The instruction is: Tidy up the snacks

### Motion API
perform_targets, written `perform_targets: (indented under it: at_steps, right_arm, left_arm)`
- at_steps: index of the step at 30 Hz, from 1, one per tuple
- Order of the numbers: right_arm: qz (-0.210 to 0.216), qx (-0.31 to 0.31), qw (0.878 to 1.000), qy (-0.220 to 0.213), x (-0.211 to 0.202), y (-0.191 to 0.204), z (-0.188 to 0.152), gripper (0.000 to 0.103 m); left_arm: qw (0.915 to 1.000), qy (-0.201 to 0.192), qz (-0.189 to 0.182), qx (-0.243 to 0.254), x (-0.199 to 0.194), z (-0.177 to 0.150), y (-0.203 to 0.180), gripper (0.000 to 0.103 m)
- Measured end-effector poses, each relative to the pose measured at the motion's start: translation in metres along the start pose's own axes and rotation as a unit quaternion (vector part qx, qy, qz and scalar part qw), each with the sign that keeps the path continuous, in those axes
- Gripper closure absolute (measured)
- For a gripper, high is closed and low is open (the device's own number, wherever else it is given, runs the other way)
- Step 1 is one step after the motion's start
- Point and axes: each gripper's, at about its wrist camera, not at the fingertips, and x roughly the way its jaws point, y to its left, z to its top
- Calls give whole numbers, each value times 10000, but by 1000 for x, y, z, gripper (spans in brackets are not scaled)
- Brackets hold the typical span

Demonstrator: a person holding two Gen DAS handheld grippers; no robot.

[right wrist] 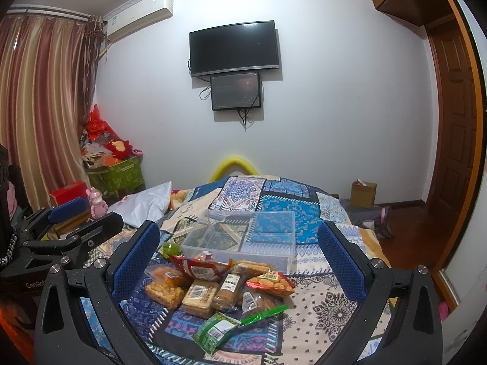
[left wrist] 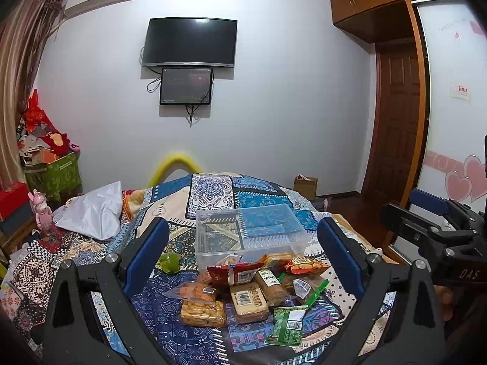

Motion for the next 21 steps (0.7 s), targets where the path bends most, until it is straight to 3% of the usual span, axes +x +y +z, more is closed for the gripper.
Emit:
perform_targets:
  at_steps: [21]
  right_arm:
    - [0, 1, 10000, 20, 0, -1, 0, 0]
  left_arm:
    - [10000, -7, -10, 31, 0, 2, -1, 4]
